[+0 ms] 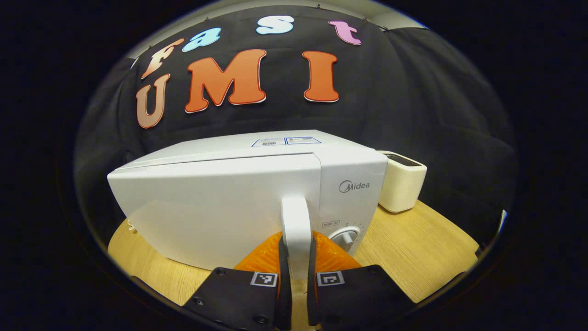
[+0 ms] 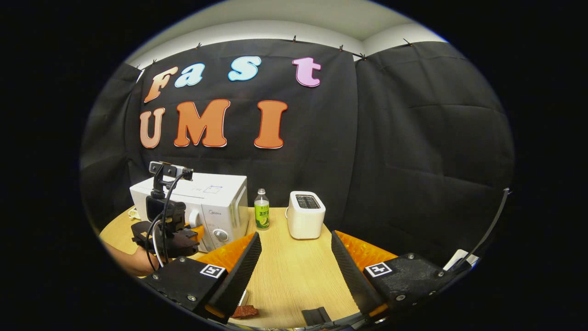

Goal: Open the microwave oven with the left hand, put the food in, and close the microwave oven.

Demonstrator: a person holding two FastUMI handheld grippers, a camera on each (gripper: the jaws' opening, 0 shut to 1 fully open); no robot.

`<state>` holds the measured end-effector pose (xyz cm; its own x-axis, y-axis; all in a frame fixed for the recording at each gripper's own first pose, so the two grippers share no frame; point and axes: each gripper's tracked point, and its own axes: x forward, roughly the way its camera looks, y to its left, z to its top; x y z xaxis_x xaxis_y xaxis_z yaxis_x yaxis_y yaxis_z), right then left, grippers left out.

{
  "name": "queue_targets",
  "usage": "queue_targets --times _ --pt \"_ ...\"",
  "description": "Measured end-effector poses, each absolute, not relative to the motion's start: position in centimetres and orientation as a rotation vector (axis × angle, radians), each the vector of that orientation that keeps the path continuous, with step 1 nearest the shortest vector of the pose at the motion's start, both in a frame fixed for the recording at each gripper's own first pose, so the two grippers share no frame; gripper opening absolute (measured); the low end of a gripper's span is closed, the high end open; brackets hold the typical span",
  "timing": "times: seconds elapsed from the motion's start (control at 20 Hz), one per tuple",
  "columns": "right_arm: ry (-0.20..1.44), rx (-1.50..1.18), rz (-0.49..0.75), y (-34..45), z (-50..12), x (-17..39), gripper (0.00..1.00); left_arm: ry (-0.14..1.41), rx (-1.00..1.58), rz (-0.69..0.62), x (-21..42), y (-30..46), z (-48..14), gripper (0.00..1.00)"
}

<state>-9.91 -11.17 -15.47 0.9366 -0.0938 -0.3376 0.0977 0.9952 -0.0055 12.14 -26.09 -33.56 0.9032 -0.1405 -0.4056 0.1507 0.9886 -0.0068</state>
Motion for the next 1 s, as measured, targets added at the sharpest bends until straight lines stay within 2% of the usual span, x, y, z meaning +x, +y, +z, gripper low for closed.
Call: queue_targets --times 0.05,0.4,0.5,0.55,0.6,0.75,0.8,0.85,0.9,0.95,1.0 --pt "0.346 0.010 -0.093 -11.1 -15.6 -9.9 0.95 0.423 0.029 -0.151 12.1 -26.0 -33.6 0.17" --pt "0.376 0.016 -0.077 -10.9 -17.1 -10.8 0.95 0.463 0.036 -0.141 11.4 -26.0 -33.7 0.14" --pt "0.381 0.020 -0.078 -11.0 -17.4 -10.9 0.95 0.440 0.047 -0.134 8.5 -25.6 -33.3 0.14" --pt "0.383 0.023 -0.081 -11.1 -17.6 -10.9 0.95 0.415 0.072 -0.140 7.2 -25.3 -32.9 0.10" --pt "0.389 0.028 -0.081 -11.1 -17.9 -10.9 0.95 0.418 0.095 -0.148 5.9 -24.9 -33.1 0.14" --pt "0.427 0.045 -0.064 -10.7 -19.4 -11.1 0.95 0.434 0.087 -0.158 2.3 -23.2 -33.0 0.13" --pt "0.440 0.053 -0.057 -10.4 -19.9 -11.1 0.95 0.434 0.092 -0.157 1.3 -22.7 -32.7 0.09" --pt "0.452 0.060 -0.049 -10.0 -20.2 -11.1 0.95 0.433 0.099 -0.159 0.3 -22.1 -32.6 0.13" --pt "0.462 0.067 -0.040 -9.6 -20.5 -11.1 0.95 0.434 0.103 -0.161 -0.5 -21.7 -32.5 0.09" --pt "0.469 0.071 -0.030 -9.2 -20.7 -11.1 0.95 0.437 0.103 -0.164 -1.3 -21.1 -32.5 0.13" --pt "0.475 0.072 -0.018 -8.6 -21.0 -11.2 0.95 0.439 0.099 -0.166 -2.0 -20.5 -32.5 0.14"
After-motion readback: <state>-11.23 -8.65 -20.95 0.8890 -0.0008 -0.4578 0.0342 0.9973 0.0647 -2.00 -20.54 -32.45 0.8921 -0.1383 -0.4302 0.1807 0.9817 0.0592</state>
